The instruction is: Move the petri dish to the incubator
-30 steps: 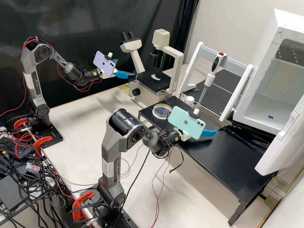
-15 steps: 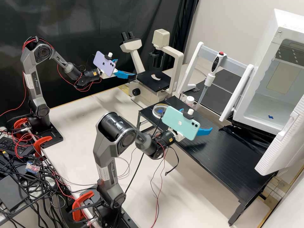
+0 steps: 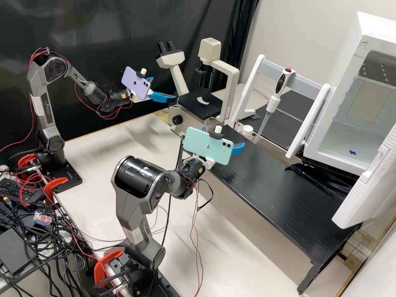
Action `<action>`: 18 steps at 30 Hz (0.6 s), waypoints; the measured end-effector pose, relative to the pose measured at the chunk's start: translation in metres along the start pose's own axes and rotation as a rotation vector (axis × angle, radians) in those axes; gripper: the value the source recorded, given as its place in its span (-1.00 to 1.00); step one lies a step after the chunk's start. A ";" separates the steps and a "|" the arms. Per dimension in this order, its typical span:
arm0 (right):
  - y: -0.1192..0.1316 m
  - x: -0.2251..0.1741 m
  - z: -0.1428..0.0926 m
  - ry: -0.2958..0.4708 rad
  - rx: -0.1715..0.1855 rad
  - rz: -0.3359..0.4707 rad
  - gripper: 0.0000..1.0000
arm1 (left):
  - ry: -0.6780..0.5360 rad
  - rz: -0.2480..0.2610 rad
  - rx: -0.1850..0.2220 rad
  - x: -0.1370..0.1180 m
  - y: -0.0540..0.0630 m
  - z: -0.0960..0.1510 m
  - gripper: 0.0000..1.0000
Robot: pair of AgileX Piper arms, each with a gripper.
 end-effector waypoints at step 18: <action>-0.032 -0.008 -0.001 -0.065 0.001 -0.086 1.00 | 0.000 0.000 0.000 0.000 0.000 0.000 1.00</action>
